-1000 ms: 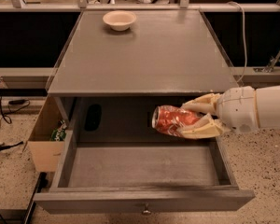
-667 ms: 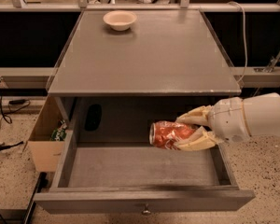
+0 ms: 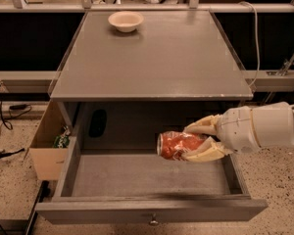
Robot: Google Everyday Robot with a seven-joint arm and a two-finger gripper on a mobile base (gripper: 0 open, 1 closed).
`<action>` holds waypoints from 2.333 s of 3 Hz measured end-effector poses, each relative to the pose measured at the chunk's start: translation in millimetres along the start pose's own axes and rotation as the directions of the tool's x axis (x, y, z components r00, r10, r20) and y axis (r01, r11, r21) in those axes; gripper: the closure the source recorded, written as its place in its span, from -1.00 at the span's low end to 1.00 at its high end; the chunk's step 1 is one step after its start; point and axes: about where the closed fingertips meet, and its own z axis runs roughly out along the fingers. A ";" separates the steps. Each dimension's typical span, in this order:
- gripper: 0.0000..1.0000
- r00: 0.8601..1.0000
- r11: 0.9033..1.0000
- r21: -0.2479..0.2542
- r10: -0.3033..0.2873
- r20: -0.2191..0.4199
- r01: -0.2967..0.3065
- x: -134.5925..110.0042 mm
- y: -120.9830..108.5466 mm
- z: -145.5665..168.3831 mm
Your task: Place coke can into top drawer
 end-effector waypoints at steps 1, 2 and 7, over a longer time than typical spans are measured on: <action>1.00 0.999 1.000 -0.007 -0.028 -0.018 0.028 9.8 3.9 12.4; 1.00 0.998 0.998 -0.017 -0.056 -0.028 0.055 17.6 5.5 25.8; 1.00 0.991 0.996 -0.053 -0.080 -0.103 0.075 98.3 5.5 91.5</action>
Offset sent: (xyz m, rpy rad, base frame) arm 0.0085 0.0129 -0.0467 -0.0670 -0.0472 0.0543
